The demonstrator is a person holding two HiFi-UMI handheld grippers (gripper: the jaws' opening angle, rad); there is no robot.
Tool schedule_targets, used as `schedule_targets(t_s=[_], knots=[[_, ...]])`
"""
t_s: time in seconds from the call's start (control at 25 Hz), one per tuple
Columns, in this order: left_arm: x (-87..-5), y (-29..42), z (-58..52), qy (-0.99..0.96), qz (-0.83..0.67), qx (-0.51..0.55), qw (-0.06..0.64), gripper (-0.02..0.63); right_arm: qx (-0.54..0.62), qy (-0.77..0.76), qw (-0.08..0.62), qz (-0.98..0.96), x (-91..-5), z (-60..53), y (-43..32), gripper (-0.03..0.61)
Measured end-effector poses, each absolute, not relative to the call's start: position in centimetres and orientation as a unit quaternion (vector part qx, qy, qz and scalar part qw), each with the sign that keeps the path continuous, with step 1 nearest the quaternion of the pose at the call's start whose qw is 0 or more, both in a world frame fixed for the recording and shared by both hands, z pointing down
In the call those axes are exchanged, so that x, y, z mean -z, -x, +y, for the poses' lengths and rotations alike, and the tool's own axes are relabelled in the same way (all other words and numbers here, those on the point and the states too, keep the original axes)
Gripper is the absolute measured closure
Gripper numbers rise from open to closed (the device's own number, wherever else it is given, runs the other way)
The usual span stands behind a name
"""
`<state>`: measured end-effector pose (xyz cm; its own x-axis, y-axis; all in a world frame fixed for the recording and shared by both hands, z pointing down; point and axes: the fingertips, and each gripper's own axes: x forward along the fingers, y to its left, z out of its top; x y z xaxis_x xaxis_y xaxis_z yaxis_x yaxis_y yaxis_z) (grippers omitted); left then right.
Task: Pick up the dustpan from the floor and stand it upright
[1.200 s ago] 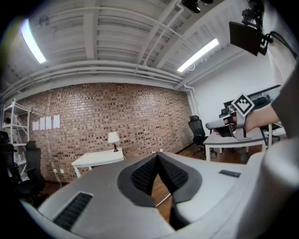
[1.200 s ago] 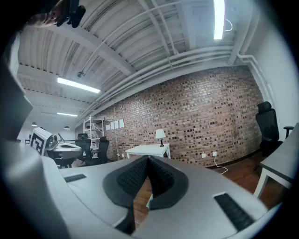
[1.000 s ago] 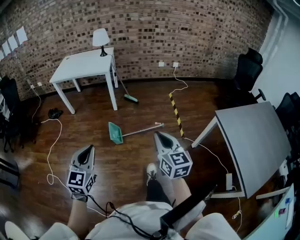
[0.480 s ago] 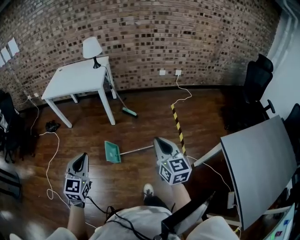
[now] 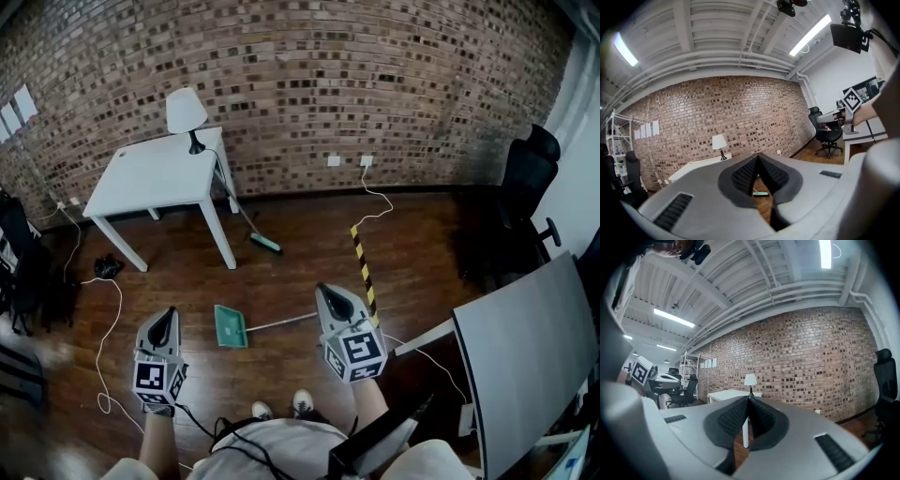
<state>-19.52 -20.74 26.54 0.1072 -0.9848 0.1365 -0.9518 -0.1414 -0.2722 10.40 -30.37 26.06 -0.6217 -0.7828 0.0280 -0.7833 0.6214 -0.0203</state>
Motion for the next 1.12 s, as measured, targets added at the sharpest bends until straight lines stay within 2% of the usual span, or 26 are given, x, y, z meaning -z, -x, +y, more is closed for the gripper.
schedule_targets(t_s=[0.44,0.6,0.88,1.04,1.12], knots=[[-27.7,21.6,-23.0,0.763,0.628,0.144,0.047,0.594,-0.056,-0.463,-0.004,-0.885,-27.0,-31.6,-7.9,0.581],[-29.2,21.7,-23.5,0.783,0.598,0.170,0.035,0.595,-0.104,-0.468,-0.021,-0.878,-27.5,-32.2,-8.2,0.581],[-32.8,23.2,-24.2,0.808,0.554,0.200,0.021,0.595,-0.123,-0.483,-0.008,-0.867,-29.6,-31.4,-7.9,0.580],[-35.9,21.9,-25.1,0.833,0.494,0.247,0.030,0.544,-0.136,-0.502,0.009,-0.854,-32.5,-31.3,-8.7,0.566],[-38.2,21.2,-26.1,0.841,0.469,0.269,0.028,0.543,-0.148,-0.512,0.018,-0.846,-34.6,-31.6,-9.4,0.565]])
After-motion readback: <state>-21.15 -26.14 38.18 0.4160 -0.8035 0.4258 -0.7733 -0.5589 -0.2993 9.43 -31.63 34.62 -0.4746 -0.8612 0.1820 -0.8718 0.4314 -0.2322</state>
